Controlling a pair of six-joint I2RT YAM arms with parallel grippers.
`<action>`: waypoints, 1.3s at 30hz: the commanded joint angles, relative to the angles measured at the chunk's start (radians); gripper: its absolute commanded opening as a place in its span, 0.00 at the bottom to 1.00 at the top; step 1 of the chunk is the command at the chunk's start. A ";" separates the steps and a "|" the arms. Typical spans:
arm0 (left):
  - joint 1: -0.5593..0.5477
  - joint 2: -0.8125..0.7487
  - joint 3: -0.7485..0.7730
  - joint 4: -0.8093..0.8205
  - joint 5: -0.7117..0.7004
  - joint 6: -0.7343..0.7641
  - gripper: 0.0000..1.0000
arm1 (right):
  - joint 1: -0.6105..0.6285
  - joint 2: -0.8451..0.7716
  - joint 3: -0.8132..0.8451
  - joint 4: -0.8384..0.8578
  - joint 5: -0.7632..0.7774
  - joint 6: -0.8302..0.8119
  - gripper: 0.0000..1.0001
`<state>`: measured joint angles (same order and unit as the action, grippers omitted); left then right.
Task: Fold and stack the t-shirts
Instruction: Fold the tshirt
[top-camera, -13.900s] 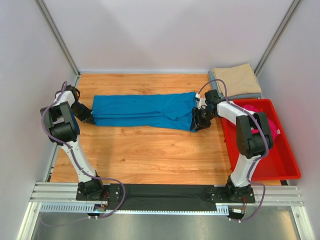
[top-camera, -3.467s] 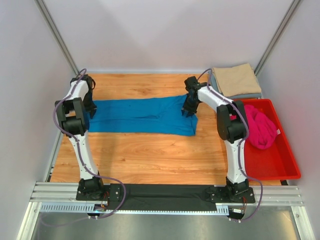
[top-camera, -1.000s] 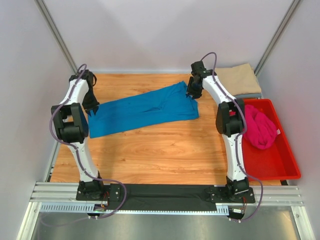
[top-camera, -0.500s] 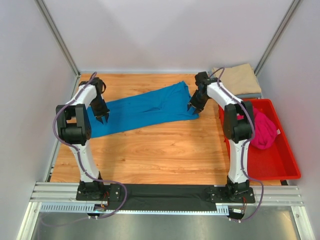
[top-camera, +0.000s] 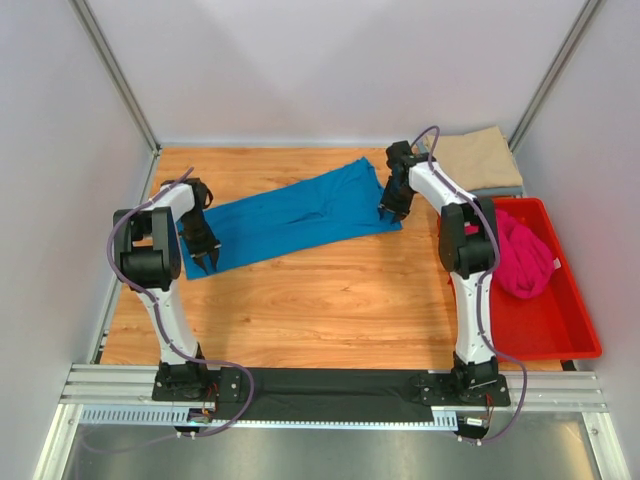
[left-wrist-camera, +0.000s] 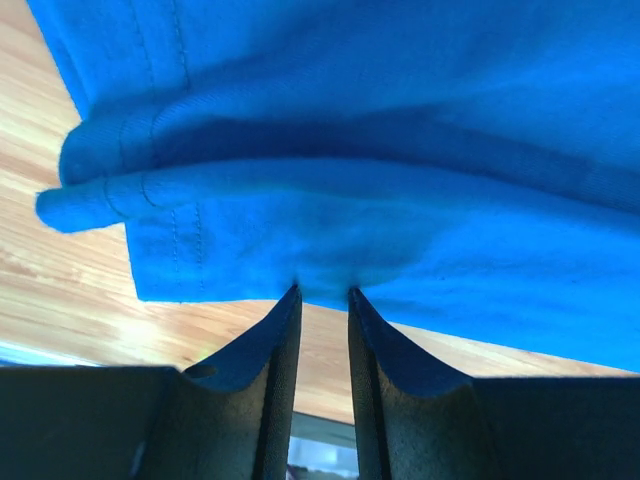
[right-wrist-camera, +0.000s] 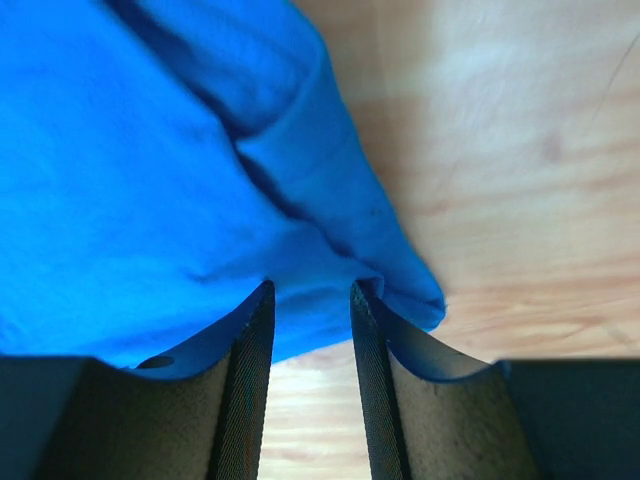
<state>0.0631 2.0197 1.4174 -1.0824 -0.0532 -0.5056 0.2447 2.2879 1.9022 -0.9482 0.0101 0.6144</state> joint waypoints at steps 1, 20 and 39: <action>0.004 -0.071 -0.011 -0.031 0.045 -0.054 0.33 | -0.027 0.045 0.084 0.009 0.090 -0.128 0.38; -0.103 0.008 0.051 0.009 0.045 0.105 0.29 | -0.065 -0.163 0.094 0.031 -0.142 -0.042 0.43; -0.039 -0.182 -0.242 0.021 0.154 -0.027 0.32 | -0.068 0.007 0.244 0.128 -0.408 -0.159 0.41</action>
<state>0.0223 1.9030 1.1957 -1.0630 0.0734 -0.4843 0.1757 2.2654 2.0830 -0.8318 -0.3328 0.4656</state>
